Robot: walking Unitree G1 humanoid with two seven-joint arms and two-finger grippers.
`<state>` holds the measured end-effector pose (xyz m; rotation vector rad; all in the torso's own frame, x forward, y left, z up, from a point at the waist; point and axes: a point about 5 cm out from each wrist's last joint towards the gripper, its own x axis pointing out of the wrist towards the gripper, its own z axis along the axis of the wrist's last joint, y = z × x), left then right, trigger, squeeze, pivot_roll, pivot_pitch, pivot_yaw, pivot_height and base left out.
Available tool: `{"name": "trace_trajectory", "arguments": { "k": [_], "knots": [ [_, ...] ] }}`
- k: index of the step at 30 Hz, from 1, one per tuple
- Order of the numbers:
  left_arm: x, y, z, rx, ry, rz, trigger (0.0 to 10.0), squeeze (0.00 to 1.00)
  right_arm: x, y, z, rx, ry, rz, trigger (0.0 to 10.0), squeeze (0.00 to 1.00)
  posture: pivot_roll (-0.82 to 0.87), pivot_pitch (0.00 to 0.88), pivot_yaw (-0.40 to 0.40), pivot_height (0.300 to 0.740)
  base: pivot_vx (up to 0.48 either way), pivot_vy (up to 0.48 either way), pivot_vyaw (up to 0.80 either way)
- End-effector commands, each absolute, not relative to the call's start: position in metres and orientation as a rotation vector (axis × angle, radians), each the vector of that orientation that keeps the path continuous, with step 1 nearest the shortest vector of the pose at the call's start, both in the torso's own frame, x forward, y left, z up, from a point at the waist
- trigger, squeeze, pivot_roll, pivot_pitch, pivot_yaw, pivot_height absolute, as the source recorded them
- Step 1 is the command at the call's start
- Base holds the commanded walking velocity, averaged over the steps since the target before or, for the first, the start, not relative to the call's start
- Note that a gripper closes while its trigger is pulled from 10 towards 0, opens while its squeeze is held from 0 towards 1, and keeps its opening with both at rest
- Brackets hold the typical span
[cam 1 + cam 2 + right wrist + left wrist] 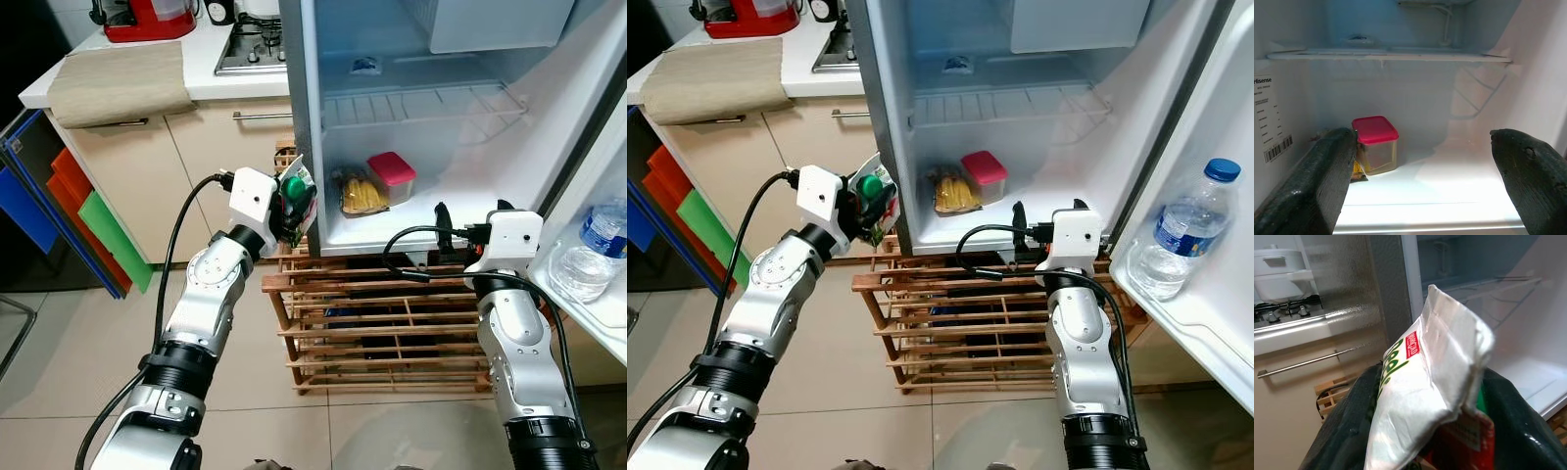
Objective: Restocking fridge
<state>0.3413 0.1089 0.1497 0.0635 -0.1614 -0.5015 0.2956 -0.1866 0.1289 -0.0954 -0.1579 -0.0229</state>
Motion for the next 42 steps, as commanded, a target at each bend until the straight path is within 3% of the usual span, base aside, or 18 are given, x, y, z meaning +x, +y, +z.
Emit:
{"name": "trace_trajectory", "arguments": {
  "k": [1,11,31,42],
  "knots": [
    [0.343,0.110,0.151,0.061,-0.166,-0.499,10.0,0.00,0.296,-0.185,0.130,-0.091,-0.170,-0.013,10.0,0.00,-0.13,0.000,0.092,0.732,0.000,0.000,0.00],
    [0.349,0.116,0.152,0.022,-0.145,-0.470,10.0,0.00,0.293,-0.184,0.126,-0.101,-0.153,-0.002,10.0,0.00,-0.13,0.000,0.091,0.732,0.000,0.000,-0.40],
    [0.353,0.108,0.166,0.022,-0.194,-0.490,10.0,0.00,0.296,-0.178,0.127,-0.095,-0.166,0.019,10.0,0.00,-0.13,0.000,0.106,0.732,0.000,0.000,0.00],
    [0.353,0.098,0.180,0.003,-0.228,-0.519,10.0,0.00,0.295,-0.173,0.129,-0.091,-0.175,0.028,10.0,0.00,-0.14,0.000,0.120,0.732,0.000,0.000,-0.54]
  ]
}}
